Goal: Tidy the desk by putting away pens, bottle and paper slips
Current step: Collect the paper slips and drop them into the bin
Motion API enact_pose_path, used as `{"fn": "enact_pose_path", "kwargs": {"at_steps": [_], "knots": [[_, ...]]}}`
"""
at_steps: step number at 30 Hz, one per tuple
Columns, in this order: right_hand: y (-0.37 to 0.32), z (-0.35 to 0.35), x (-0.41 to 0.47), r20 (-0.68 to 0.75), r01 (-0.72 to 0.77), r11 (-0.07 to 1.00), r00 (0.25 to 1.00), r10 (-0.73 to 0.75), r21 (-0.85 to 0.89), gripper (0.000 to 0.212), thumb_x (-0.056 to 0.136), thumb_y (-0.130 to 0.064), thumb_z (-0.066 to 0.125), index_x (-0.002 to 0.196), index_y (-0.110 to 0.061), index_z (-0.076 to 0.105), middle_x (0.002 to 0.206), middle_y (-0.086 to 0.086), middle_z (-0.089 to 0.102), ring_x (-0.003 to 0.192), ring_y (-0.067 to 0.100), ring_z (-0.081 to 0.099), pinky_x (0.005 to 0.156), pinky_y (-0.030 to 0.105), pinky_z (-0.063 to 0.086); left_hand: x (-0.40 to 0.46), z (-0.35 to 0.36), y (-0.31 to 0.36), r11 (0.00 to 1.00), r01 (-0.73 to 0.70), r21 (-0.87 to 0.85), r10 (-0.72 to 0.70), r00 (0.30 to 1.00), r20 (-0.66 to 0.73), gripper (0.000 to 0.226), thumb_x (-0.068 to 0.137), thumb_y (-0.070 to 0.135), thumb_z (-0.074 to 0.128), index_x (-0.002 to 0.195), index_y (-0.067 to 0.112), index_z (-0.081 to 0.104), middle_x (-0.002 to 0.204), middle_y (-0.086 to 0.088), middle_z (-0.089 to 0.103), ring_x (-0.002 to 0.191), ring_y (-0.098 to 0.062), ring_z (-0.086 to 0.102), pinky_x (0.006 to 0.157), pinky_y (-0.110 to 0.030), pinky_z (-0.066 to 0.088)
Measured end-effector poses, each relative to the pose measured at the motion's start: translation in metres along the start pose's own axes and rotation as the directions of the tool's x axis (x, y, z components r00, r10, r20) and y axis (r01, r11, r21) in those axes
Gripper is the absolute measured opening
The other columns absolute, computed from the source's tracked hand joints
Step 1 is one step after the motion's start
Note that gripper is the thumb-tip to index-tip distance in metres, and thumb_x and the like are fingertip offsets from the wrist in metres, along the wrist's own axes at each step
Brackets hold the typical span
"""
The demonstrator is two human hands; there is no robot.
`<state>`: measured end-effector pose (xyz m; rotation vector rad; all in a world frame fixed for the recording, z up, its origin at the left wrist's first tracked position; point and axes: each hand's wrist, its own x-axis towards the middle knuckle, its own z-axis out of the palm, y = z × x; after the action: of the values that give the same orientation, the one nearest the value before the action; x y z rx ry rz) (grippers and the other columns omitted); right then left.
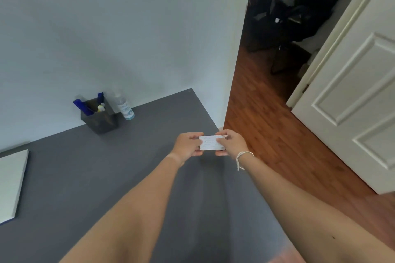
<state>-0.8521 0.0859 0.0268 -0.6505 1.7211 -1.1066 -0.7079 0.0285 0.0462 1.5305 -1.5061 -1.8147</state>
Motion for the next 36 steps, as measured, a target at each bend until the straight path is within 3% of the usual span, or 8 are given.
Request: {"fn": "enact_pose_path", "kwargs": {"at_steps": [3,6,9,15,22,24,32,36], "knots": [[0.004,-0.010,0.018,-0.017,-0.015,1.000,1.000,0.015,0.009,0.015,0.087,-0.001,0.052,0.095,-0.011,0.061,0.104,0.014,0.060,0.076,0.018,0.064,0.061,0.029,0.062,0.017,0.012,0.005,0.998,0.000,0.064,0.001,1.000,-0.015,0.041,0.089,0.001,0.048,0.129,0.007,0.054,0.117,-0.013,0.062,0.086,-0.024,0.061,0.069,-0.022,0.055],[0.003,-0.022,0.036,-0.047,-0.024,0.997,0.999,0.027,0.067,0.015,0.088,0.002,0.051,0.097,-0.006,0.061,0.104,0.016,0.057,0.078,0.024,0.060,0.047,0.019,0.056,0.037,0.023,0.008,0.988,-0.037,0.152,0.042,0.999,-0.027,0.046,0.088,0.003,0.048,0.133,0.010,0.052,0.105,-0.010,0.061,0.083,-0.022,0.059,0.072,-0.025,0.054],[0.004,-0.038,0.063,-0.093,-0.023,0.997,0.995,0.030,0.074,0.016,0.088,-0.001,0.053,0.098,-0.007,0.064,0.101,0.015,0.059,0.074,0.021,0.060,0.043,0.015,0.053,0.052,0.034,0.009,0.965,-0.071,0.253,0.098,0.990,-0.097,0.048,0.088,0.011,0.048,0.135,0.017,0.050,0.115,-0.008,0.064,0.103,-0.023,0.061,0.095,-0.032,0.050],[0.031,-0.064,0.130,-0.145,-0.097,0.991,0.983,0.110,0.098,0.028,0.084,-0.005,0.054,0.070,-0.028,0.061,0.100,0.009,0.063,0.096,0.027,0.061,0.084,0.049,0.057,0.070,0.063,-0.012,0.769,-0.165,0.618,0.301,0.946,-0.122,0.047,0.093,0.024,0.047,0.140,0.019,0.042,0.145,-0.001,0.046,0.137,-0.020,0.035,0.113,-0.028,0.025],[0.085,-0.051,0.186,-0.144,-0.205,0.978,0.970,0.197,-0.042,0.023,0.080,-0.008,0.049,0.095,-0.015,0.064,0.101,0.006,0.063,0.077,0.020,0.063,0.053,0.027,0.059,0.086,0.081,-0.043,0.527,-0.101,0.844,0.420,0.894,-0.155,0.059,0.090,0.038,0.033,0.143,0.012,0.037,0.154,-0.005,0.033,0.144,-0.025,0.025,0.119,-0.034,0.014],[0.099,-0.043,0.202,-0.143,-0.228,0.971,0.966,0.216,-0.071,0.024,0.079,-0.008,0.048,0.096,-0.015,0.064,0.098,0.004,0.062,0.073,0.020,0.061,0.057,0.032,0.058,0.089,0.083,-0.045,0.489,-0.072,0.869,0.415,0.895,-0.160,0.062,0.088,0.040,0.030,0.144,0.013,0.034,0.155,-0.004,0.031,0.144,-0.024,0.025,0.119,-0.033,0.012],[0.150,-0.021,0.249,-0.152,-0.313,0.926,0.946,0.286,-0.210,0.017,0.078,-0.007,0.046,0.087,-0.018,0.055,0.070,-0.007,0.054,0.078,0.025,0.060,0.073,0.042,0.056,0.092,0.086,-0.046,0.500,-0.055,0.864,0.440,0.876,-0.199,0.059,0.087,0.035,0.039,0.141,0.013,0.040,0.152,-0.003,0.037,0.143,-0.022,0.029,0.118,-0.031,0.013],[0.162,-0.013,0.263,-0.155,-0.329,0.916,0.942,0.299,-0.230,0.020,0.080,-0.005,0.044,0.093,-0.014,0.057,0.073,-0.002,0.054,0.070,0.021,0.058,0.048,0.023,0.047,0.094,0.087,-0.047,0.487,-0.071,0.871,0.501,0.839,-0.212,0.056,0.085,0.032,0.045,0.137,0.010,0.046,0.147,-0.006,0.044,0.138,-0.025,0.037,0.117,-0.035,0.022]]}}
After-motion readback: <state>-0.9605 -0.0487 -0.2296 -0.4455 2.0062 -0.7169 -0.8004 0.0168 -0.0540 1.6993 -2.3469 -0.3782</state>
